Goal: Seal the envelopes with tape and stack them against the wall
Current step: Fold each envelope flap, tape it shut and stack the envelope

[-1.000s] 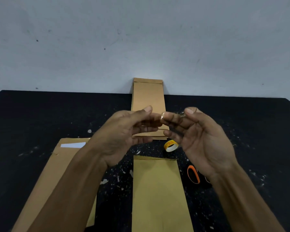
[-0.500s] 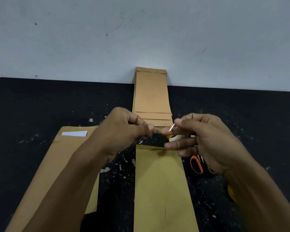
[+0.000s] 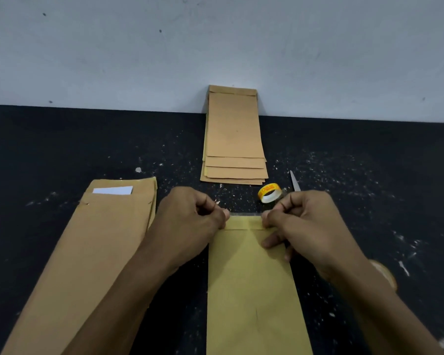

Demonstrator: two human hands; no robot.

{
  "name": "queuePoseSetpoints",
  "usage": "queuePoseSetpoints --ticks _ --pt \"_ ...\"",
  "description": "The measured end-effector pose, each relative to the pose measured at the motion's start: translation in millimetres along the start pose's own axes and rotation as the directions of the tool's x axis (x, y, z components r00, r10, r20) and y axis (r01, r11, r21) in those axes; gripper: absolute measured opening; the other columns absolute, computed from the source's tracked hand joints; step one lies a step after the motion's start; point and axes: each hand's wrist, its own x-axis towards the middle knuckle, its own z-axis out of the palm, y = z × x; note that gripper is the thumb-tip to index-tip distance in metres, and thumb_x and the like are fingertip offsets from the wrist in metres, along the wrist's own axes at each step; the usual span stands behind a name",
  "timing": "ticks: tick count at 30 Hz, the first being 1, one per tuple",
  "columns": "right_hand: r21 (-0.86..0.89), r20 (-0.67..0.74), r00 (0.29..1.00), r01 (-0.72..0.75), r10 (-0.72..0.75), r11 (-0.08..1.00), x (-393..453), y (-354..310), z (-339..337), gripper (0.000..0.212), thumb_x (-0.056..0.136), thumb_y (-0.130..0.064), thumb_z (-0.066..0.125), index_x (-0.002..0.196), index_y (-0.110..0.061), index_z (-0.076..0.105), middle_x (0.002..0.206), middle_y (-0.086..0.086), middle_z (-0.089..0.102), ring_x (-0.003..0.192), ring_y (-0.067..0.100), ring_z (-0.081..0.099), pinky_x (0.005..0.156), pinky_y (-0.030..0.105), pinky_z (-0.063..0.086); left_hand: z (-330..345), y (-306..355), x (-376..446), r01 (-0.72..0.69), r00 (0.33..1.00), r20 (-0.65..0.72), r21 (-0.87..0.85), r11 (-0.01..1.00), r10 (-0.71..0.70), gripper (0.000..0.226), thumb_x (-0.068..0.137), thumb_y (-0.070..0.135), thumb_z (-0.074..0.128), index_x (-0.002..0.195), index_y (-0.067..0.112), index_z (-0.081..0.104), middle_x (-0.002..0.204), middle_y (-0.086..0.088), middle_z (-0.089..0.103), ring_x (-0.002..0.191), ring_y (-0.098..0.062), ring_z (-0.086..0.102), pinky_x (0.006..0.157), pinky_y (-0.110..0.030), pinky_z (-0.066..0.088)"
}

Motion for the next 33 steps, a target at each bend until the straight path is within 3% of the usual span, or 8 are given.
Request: queuePoseSetpoints --ticks 3,8,14,17,24,33 --pt "-0.061 -0.04 0.998 0.043 -0.046 0.997 -2 3 3 0.012 0.088 -0.008 0.071 0.077 -0.006 0.066 0.061 0.01 0.071 0.054 0.023 0.072 0.041 0.027 0.049 6 4 -5 0.013 0.996 -0.083 -0.001 1.0 -0.013 0.024 0.081 0.034 0.078 0.063 0.019 0.072 0.051 0.011 0.062 0.046 0.005 0.053 0.047 -0.008 0.035" --pt "-0.121 -0.071 0.993 0.081 -0.089 0.989 -4 3 7 0.02 0.083 -0.022 0.079 0.073 -0.011 0.066 0.055 0.003 0.069 0.052 0.021 0.07 0.041 0.032 0.054 14 7 -8 0.036 0.982 -0.184 0.039 0.999 -0.029 0.029 0.073 0.046 0.082 0.063 0.021 0.069 0.057 0.008 0.064 0.052 0.001 0.059 0.051 -0.018 0.04" --pt "-0.212 -0.112 0.984 0.11 -0.136 0.971 -2 11 11 0.023 0.078 -0.026 0.083 0.064 -0.019 0.066 0.059 0.004 0.069 0.062 0.02 0.07 0.057 0.046 0.06 18 1 -9 0.034 0.982 -0.187 0.101 0.994 -0.015 0.029 0.071 0.045 0.084 0.06 0.025 0.067 0.06 0.01 0.064 0.063 -0.006 0.061 0.057 -0.028 0.051" --pt "-0.221 -0.133 0.978 0.127 -0.159 0.967 1 15 13 0.022 0.074 -0.026 0.084 0.063 -0.022 0.066 0.057 0.001 0.068 0.064 0.022 0.069 0.062 0.047 0.06 20 1 -11 0.02 0.981 -0.194 0.126 0.992 0.005 0.027 0.072 0.044 0.084 0.062 0.027 0.066 0.063 0.011 0.063 0.066 -0.006 0.061 0.057 -0.025 0.048" --pt "-0.259 -0.153 0.969 0.15 -0.194 0.954 2 22 17 0.026 0.075 -0.026 0.083 0.06 -0.02 0.063 0.057 0.0 0.065 0.073 0.029 0.066 0.069 0.046 0.059 22 4 -12 0.01 0.976 -0.215 0.157 0.988 0.024 0.028 0.072 0.04 0.085 0.059 0.028 0.063 0.051 0.015 0.055 0.049 0.003 0.052 0.048 -0.017 0.033" --pt "-0.347 -0.146 0.961 0.173 -0.235 0.922 0 21 20 0.027 0.077 -0.027 0.083 0.062 -0.021 0.062 0.06 -0.002 0.064 0.073 0.027 0.065 0.069 0.044 0.058 24 2 -11 0.001 0.98 -0.197 0.156 0.988 0.03 0.025 0.073 0.038 0.085 0.063 0.026 0.065 0.059 0.012 0.06 0.058 -0.004 0.057 0.056 -0.026 0.045"
